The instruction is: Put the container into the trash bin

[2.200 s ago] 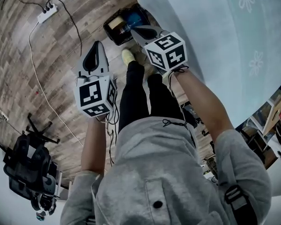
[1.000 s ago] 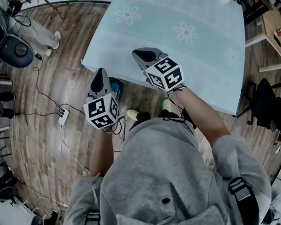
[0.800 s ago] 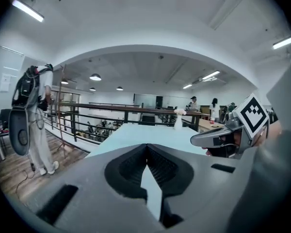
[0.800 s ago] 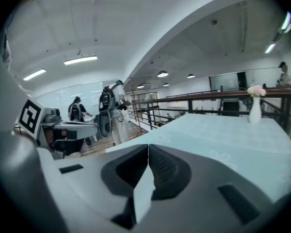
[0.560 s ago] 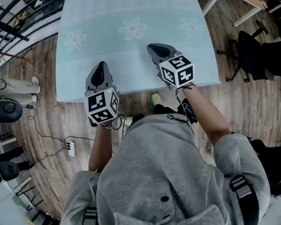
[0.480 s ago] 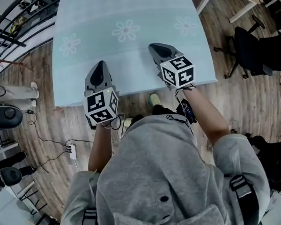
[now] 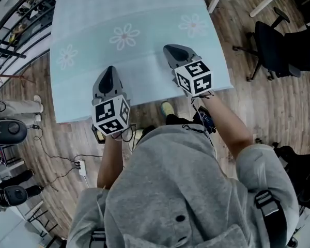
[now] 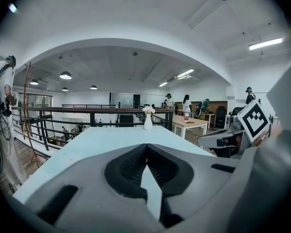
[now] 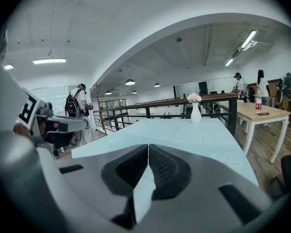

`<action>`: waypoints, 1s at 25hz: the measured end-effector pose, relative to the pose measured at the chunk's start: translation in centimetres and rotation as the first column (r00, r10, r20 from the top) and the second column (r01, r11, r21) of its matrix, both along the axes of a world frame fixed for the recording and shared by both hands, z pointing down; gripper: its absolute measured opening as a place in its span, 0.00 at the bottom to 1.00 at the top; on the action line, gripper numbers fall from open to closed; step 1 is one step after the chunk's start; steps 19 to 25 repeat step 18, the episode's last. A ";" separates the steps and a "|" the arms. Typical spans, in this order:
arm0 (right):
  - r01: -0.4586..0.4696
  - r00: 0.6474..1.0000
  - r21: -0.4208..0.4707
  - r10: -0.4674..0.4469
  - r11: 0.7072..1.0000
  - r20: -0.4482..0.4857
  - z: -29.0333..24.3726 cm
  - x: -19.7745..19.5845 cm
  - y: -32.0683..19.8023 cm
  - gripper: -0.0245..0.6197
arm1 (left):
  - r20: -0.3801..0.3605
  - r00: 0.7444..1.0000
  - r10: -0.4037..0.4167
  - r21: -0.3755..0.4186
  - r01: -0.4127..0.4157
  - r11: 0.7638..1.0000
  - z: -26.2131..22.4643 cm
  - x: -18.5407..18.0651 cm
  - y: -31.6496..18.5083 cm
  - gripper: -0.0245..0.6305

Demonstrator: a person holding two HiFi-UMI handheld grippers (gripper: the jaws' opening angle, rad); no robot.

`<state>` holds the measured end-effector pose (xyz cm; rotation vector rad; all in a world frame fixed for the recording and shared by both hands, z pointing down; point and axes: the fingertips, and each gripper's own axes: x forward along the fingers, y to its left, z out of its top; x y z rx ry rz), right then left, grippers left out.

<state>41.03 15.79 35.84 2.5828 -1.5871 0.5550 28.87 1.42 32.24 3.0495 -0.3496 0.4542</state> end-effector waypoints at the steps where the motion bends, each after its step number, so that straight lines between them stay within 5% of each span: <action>1: 0.004 1.000 -0.002 -0.004 1.000 -0.001 0.1 -0.2 -0.5 0.08 | 0.001 1.000 -0.003 -0.001 0.003 1.000 0.1 -0.3 -0.4 0.07; 25: 0.017 1.000 -0.012 -0.017 1.000 0.004 -0.5 1.3 0.3 0.08 | 0.008 1.000 -0.014 0.010 0.013 1.000 -0.9 1.1 0.7 0.07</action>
